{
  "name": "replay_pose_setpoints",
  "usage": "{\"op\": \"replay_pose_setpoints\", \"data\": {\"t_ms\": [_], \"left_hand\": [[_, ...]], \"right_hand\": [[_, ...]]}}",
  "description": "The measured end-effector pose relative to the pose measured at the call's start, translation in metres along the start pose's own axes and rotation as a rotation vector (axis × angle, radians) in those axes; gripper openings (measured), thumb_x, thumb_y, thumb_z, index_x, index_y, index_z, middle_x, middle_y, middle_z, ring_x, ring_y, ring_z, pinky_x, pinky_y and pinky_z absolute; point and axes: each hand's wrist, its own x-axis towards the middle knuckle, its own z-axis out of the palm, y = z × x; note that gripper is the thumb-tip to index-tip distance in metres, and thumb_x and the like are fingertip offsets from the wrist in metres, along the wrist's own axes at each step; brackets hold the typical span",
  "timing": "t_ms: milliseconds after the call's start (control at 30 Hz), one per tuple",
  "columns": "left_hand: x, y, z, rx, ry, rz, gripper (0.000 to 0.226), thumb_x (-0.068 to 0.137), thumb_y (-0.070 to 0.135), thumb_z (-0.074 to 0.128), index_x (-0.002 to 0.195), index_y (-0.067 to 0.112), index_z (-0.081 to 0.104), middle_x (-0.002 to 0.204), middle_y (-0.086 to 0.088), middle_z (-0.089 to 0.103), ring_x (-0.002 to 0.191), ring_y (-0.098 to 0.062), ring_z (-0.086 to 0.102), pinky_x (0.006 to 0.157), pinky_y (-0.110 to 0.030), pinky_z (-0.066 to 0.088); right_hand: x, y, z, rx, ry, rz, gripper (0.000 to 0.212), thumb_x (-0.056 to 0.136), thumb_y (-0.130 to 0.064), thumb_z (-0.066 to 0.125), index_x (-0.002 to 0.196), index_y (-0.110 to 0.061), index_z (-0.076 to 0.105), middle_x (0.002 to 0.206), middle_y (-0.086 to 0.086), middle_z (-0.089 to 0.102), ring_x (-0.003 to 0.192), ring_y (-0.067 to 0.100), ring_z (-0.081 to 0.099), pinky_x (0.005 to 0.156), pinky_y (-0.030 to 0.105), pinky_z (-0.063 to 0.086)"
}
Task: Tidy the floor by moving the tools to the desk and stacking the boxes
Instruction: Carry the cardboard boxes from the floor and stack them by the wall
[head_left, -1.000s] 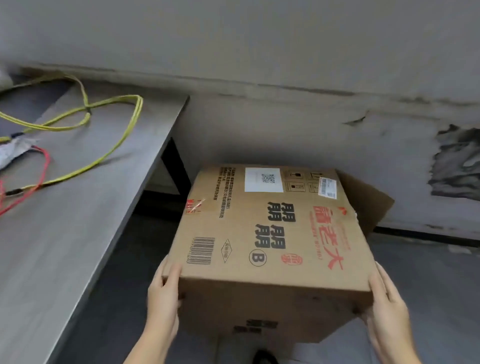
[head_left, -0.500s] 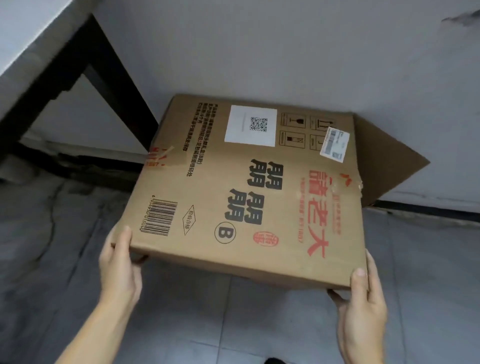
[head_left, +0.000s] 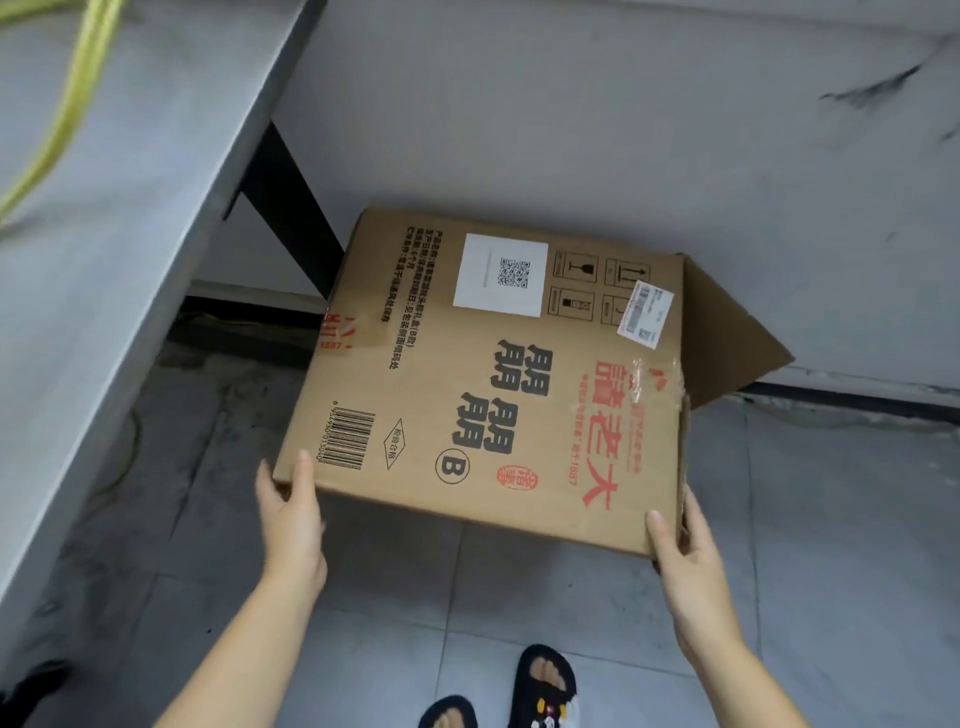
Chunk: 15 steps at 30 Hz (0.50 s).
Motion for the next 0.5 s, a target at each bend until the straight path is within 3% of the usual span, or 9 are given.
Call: {"op": "replay_pose_setpoints", "data": {"t_ms": [67, 167, 267, 367, 500], "left_hand": [[-0.018, 0.010, -0.005, 0.034, -0.032, -0.001, 0.067, 0.096, 0.039, 0.048, 0.150, 0.028, 0.011, 0.156, -0.001, 0.019, 0.140, -0.020, 0.026, 0.112, -0.051, 0.026], [-0.047, 0.027, -0.013, 0.090, -0.114, 0.000, 0.070, 0.095, 0.037, 0.050, 0.150, 0.030, 0.008, 0.157, -0.001, 0.016, 0.142, -0.018, 0.023, 0.115, -0.049, 0.023], [-0.080, 0.046, -0.018, 0.149, -0.208, 0.018, 0.070, 0.094, 0.035, 0.052, 0.150, 0.032, 0.010, 0.157, 0.001, 0.019, 0.142, -0.017, 0.023, 0.115, -0.046, 0.023], [-0.118, 0.073, -0.026, 0.255, -0.340, 0.094, 0.064, 0.094, 0.031, 0.053, 0.148, 0.031, 0.018, 0.153, 0.002, 0.029, 0.137, -0.014, 0.031, 0.113, -0.037, 0.027], [-0.192, 0.126, -0.051, 0.404, -0.563, 0.268, 0.056, 0.093, 0.020, 0.056, 0.141, 0.033, 0.031, 0.138, 0.004, 0.047, 0.125, -0.005, 0.044, 0.106, -0.027, 0.033]], "right_hand": [[-0.010, -0.010, -0.006, -0.106, 0.018, 0.063, 0.065, 0.093, -0.033, 0.054, 0.149, -0.031, 0.020, 0.154, -0.001, 0.028, 0.138, 0.016, 0.031, 0.115, 0.040, 0.026], [-0.031, -0.034, -0.018, -0.206, 0.019, 0.086, 0.075, 0.092, -0.034, 0.056, 0.150, -0.031, 0.008, 0.158, -0.004, 0.015, 0.143, 0.017, 0.020, 0.115, 0.039, 0.021], [-0.056, -0.066, -0.027, -0.295, -0.040, 0.033, 0.073, 0.093, -0.032, 0.054, 0.151, -0.031, 0.009, 0.158, -0.005, 0.013, 0.144, 0.017, 0.016, 0.113, 0.037, 0.019], [-0.091, -0.105, -0.034, -0.382, -0.105, -0.083, 0.070, 0.094, -0.032, 0.053, 0.150, -0.029, 0.012, 0.157, -0.004, 0.016, 0.143, 0.012, 0.015, 0.110, 0.027, 0.015], [-0.164, -0.163, -0.052, -0.451, -0.238, -0.233, 0.063, 0.094, -0.032, 0.053, 0.146, -0.035, 0.019, 0.143, -0.018, 0.025, 0.128, -0.006, 0.022, 0.104, 0.014, 0.018]]}}
